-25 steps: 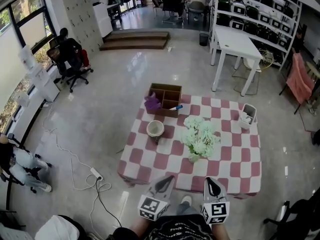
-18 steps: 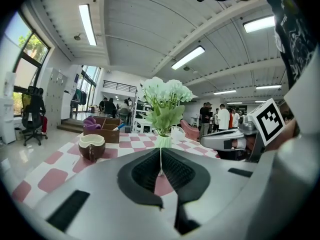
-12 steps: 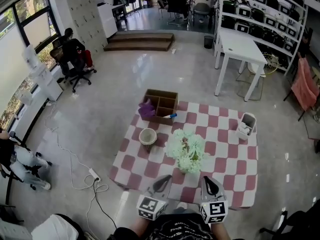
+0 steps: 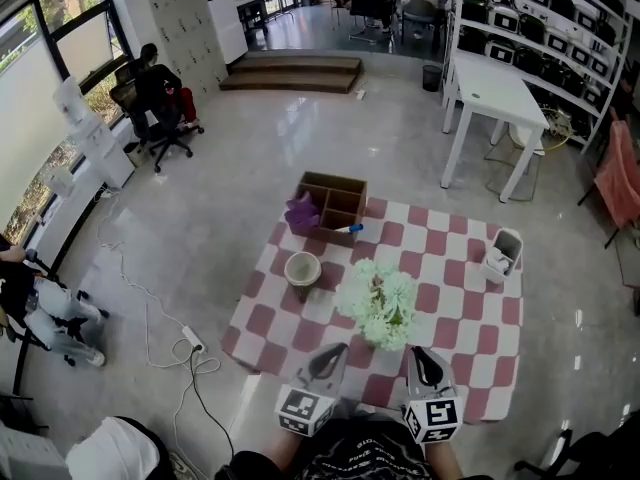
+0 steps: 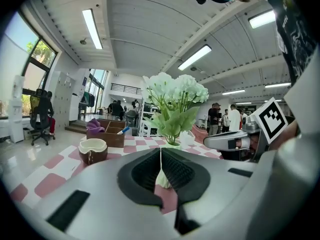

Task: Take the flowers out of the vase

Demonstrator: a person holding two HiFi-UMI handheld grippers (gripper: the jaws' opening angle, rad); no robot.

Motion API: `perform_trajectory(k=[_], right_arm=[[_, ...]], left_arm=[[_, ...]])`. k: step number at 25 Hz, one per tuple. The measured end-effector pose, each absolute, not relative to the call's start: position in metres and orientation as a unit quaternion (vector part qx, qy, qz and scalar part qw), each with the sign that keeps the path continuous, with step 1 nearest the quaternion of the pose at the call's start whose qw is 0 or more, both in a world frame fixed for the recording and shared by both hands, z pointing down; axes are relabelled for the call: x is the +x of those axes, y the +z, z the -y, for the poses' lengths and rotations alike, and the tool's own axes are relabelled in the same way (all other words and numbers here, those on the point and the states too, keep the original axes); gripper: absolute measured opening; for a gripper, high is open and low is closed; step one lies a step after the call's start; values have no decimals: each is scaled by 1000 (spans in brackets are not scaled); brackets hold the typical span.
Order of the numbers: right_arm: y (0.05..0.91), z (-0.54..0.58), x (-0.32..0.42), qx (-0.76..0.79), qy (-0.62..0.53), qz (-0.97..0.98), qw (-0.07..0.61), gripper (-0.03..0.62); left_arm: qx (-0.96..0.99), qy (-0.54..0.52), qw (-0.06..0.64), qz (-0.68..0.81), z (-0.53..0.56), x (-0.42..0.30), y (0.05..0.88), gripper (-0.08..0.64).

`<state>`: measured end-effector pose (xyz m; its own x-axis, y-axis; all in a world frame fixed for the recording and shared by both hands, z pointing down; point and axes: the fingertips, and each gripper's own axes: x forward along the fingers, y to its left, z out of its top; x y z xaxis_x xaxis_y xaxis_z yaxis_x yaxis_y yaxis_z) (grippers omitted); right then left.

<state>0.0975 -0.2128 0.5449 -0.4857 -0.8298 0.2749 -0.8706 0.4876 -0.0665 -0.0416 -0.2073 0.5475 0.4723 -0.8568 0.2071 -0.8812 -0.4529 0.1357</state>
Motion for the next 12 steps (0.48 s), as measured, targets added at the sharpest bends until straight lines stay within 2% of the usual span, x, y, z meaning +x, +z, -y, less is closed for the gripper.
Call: perform_trajectory(k=[4,5,7,8,12], right_arm=[[540,216,90,488,101,862,98,36],[539,217,88,482,107,865,95,63],[538,218,82,467,124,871,87,184],[536,219,80,463,127,873,84,213],[530,223,74,463,115,876,75,247]], left_arm=[[849,55,112,514,212,-49,545,14],[849,56,113,513,213,-51,543,14],[850,57,114,511,215,-53,541,14],[850,59,116,511,216,-55,542,14],[850,63,120,509,221,-61,545,14]])
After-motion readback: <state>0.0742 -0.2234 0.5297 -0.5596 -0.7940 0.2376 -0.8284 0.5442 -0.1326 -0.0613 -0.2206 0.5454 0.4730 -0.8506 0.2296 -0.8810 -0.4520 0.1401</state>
